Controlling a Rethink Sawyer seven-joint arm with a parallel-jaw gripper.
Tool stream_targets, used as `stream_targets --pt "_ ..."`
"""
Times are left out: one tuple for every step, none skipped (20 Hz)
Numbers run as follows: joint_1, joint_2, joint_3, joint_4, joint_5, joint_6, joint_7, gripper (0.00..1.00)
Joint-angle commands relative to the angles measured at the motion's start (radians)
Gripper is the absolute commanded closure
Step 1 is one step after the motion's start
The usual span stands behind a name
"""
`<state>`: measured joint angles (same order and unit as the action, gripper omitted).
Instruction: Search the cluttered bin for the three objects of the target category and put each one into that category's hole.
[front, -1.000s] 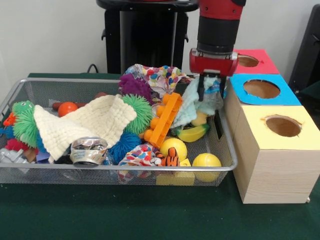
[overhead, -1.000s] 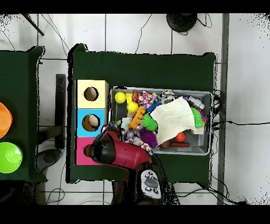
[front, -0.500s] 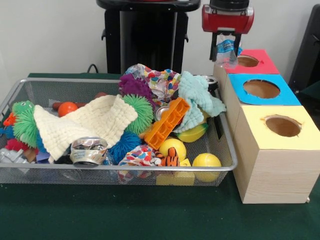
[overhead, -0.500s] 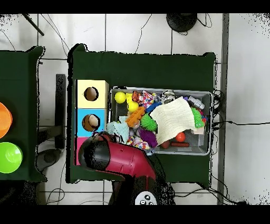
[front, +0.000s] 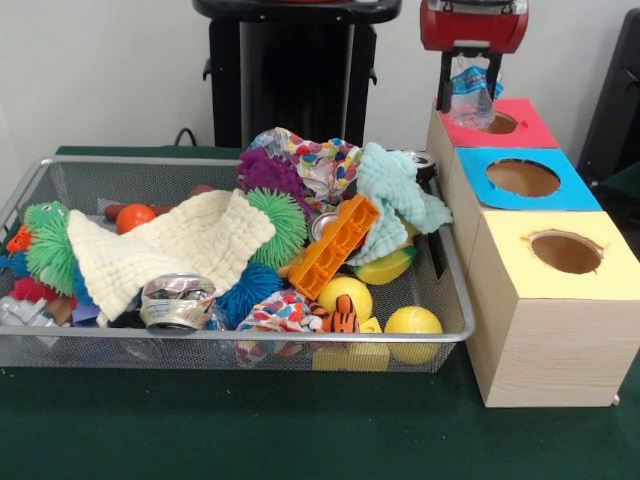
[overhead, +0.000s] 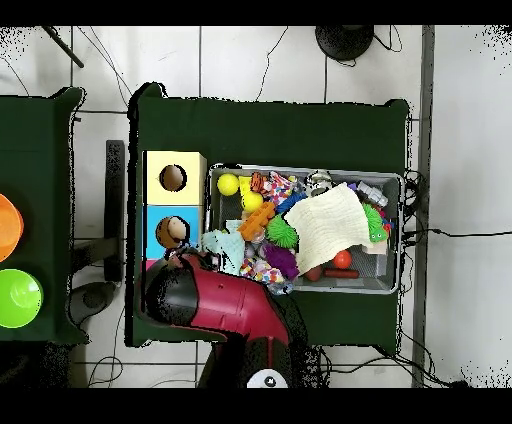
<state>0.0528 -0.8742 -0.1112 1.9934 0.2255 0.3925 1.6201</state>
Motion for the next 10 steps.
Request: stream_targets --pt "0.016 0.039 0.048 -0.039 -0.025 -0.014 0.154 1.0" --pt "0.022 0.053 0.049 -0.042 -0.025 -0.034 0.159 1.0" --pt "0.022 0.067 0.057 -0.037 -0.024 -0.062 0.162 1.0" --pt "0.02 0.082 0.066 -0.031 -0.023 -0.103 0.167 1.0" --pt "0.021 0.097 0.069 -0.028 -0.026 -0.14 0.171 1.0" --pt "0.02 0.107 0.073 -0.02 -0.027 -0.17 0.176 1.0" --pt "0.022 0.116 0.075 -0.012 -0.027 -0.195 0.183 1.0" --pt "0.025 0.125 0.076 -0.004 -0.026 -0.22 0.19 1.0" --pt "0.032 0.133 0.075 0.002 -0.023 -0.242 0.201 1.0" --pt "0.042 0.136 0.07 0.005 -0.018 -0.252 0.209 1.0"
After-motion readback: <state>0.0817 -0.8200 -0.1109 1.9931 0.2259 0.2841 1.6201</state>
